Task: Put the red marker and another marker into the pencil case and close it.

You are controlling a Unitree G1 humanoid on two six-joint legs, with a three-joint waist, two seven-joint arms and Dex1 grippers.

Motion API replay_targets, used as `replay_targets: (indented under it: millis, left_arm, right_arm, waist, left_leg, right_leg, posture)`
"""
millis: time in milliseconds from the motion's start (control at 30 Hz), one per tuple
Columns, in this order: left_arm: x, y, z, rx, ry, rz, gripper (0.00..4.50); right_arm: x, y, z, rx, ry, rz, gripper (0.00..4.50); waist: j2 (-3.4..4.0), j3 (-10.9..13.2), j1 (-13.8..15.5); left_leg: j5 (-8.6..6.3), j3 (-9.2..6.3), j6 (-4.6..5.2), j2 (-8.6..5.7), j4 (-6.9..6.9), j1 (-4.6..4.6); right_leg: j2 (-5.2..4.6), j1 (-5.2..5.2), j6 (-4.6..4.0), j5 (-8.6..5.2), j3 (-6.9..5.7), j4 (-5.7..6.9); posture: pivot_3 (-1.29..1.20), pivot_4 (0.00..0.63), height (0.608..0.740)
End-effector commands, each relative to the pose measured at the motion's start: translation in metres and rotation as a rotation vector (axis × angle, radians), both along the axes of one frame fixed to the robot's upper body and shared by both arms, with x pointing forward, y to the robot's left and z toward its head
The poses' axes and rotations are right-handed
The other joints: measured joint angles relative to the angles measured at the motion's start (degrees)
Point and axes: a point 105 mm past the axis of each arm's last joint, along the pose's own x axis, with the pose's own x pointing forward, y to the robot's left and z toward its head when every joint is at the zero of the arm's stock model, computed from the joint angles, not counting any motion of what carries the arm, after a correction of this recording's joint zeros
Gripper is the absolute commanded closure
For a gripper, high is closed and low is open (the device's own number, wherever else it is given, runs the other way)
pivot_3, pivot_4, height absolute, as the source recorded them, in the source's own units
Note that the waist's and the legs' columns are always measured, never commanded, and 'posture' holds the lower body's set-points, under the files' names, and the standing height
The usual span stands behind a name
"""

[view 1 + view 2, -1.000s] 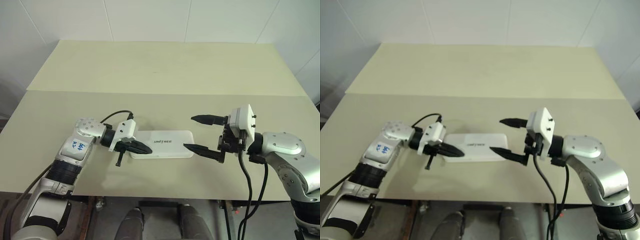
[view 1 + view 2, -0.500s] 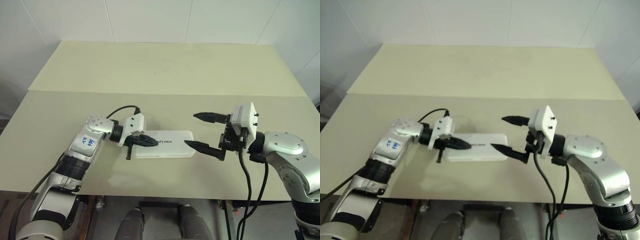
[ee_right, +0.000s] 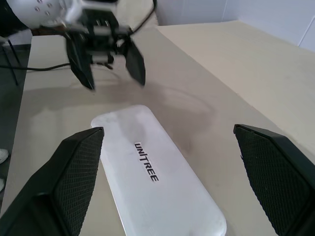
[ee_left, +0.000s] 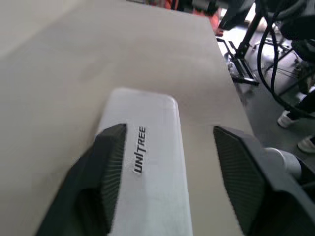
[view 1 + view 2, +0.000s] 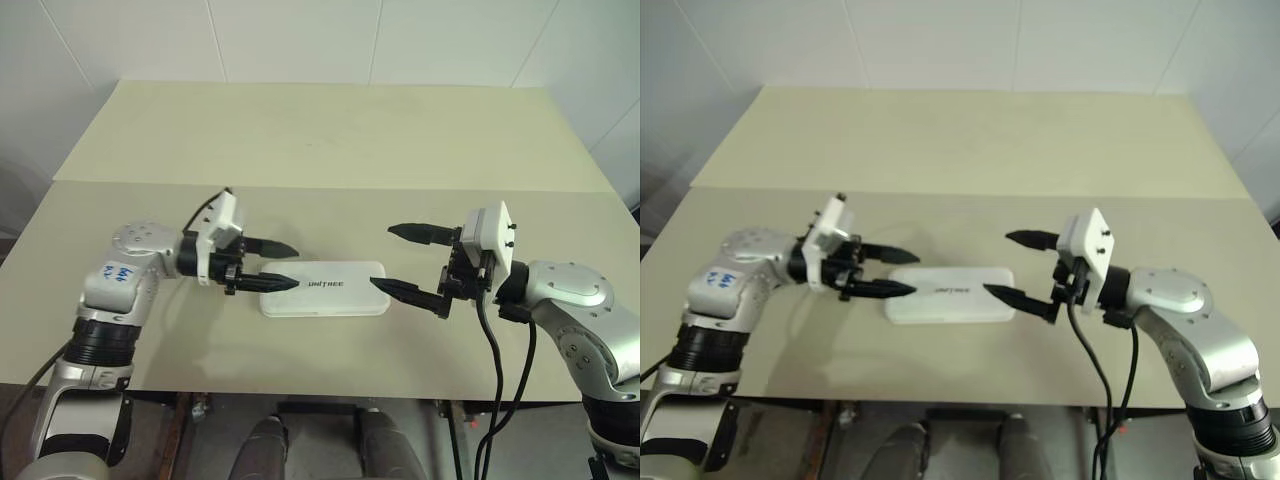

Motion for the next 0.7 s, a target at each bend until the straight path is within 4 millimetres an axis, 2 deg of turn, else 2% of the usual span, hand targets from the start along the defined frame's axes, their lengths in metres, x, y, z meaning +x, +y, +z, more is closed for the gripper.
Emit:
replay_targets:
  millis: [33,67,333,467,700]
  left_arm:
    - [-0.011,0.007,0.012,-0.012,-0.044,0.002,0.20]
    - [-0.014,0.010,0.011,-0.005,-0.035,0.004,0.04]
    - [-0.013,0.014,0.008,-0.002,-0.091,0.047,0.04]
    - [-0.002,0.017,0.005,0.024,-0.165,0.087,0.04]
    - [0.003,0.017,0.009,-0.031,-0.115,0.101,0.04]
  right_arm:
    - [-0.001,-0.003,0.009,-0.009,-0.050,0.010,0.00]
    - [-0.001,-0.004,0.009,-0.014,-0.052,0.011,0.00]
    - [0.006,-0.007,0.011,-0.021,-0.075,0.005,0.00]
    - [0.006,-0.008,0.010,-0.028,-0.093,-0.011,0.00]
    - [0.012,-0.010,0.006,-0.008,-0.106,-0.055,0.00]
  waist:
    - [0.00,0.00,-0.04]
    - [0.00,0.00,-0.05]
    - [0.00,0.00,0.05]
    - [0.00,0.00,0.06]
    - [0.00,0.00,-0.06]
  left_leg:
    - [0.00,0.01,0.00,0.00,0.00,0.00]
    - [0.00,0.01,0.00,0.00,-0.01,0.00]
    - [0.00,0.02,0.00,0.00,-0.01,0.00]
    - [0.00,0.01,-0.01,0.00,-0.04,-0.01]
    - [-0.01,0.02,-0.01,0.00,-0.04,-0.01]
  right_leg:
    - [0.00,0.00,0.00,0.00,0.01,0.00]
    - [0.00,0.00,0.00,0.00,0.01,0.00]
    - [0.00,0.01,-0.02,-0.01,0.00,-0.02]
    - [0.00,0.00,-0.02,-0.01,0.00,-0.06]
    - [0.00,-0.01,-0.02,-0.01,0.01,-0.05]
  posture:
    - [0.00,0.150,0.740]
    - [0.00,0.150,0.740]
    - [0.00,0.150,0.740]
    - [0.00,0.150,0.740]
    - [0.00,0.150,0.740]
